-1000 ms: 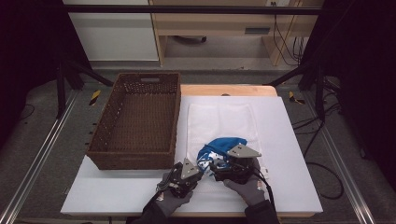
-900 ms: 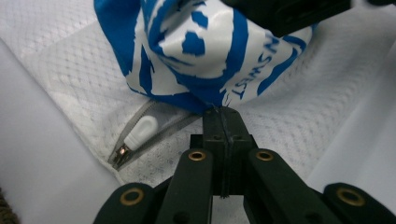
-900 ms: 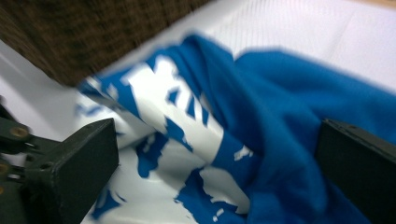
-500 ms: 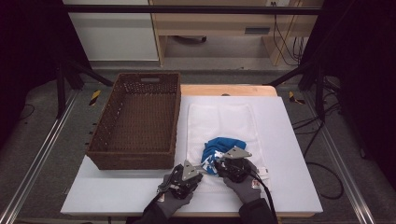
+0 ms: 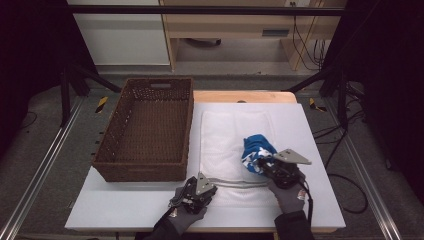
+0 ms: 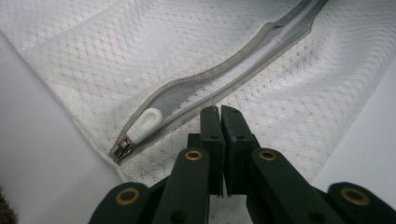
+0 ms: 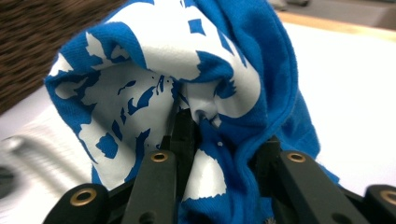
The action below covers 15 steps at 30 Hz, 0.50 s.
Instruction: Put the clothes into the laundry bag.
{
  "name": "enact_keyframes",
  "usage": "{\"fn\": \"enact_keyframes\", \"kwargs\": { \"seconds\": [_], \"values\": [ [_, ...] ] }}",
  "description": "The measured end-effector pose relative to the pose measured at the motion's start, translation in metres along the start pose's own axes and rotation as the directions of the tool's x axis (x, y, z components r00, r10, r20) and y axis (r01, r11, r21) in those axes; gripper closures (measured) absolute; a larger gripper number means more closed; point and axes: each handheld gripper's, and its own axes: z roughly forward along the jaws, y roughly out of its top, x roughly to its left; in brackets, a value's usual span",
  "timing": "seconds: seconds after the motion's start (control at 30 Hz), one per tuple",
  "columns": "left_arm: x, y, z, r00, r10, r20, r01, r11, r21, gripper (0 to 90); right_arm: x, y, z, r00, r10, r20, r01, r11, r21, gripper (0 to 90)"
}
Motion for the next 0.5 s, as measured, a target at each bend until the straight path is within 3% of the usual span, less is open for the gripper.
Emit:
{"fn": "enact_keyframes", "kwargs": {
  "seconds": [0.1,0.17,0.23,0.4,0.5],
  "values": [
    [0.000,0.000,0.000,1.0000,0.001,0.000,-0.001,1.0000,0.000,87.8,-0.028,-0.001,-0.013,0.9959,0.033,0.085,-0.032,0.999,-0.009,69.6],
    [0.000,0.000,0.000,1.0000,0.001,0.000,-0.001,1.0000,0.001,87.8,-0.039,-0.004,-0.017,0.9914,0.040,0.125,-0.039,0.999,-0.006,69.6],
    [0.000,0.000,0.000,1.0000,0.000,-0.001,0.000,1.0000,0.000,87.8,-0.057,-0.014,-0.021,0.9810,0.057,0.185,-0.060,0.998,0.010,69.5],
    [0.000,0.000,0.000,1.0000,0.004,-0.004,-0.004,1.0000,0.002,87.9,-0.075,-0.037,-0.014,0.9665,0.065,0.248,-0.084,0.994,0.066,68.4],
    [0.000,0.001,0.000,1.0000,0.005,-0.004,-0.005,1.0000,0.005,87.9,-0.079,-0.047,-0.006,0.9651,0.062,0.255,-0.089,0.991,0.096,65.7]
  ]
}}
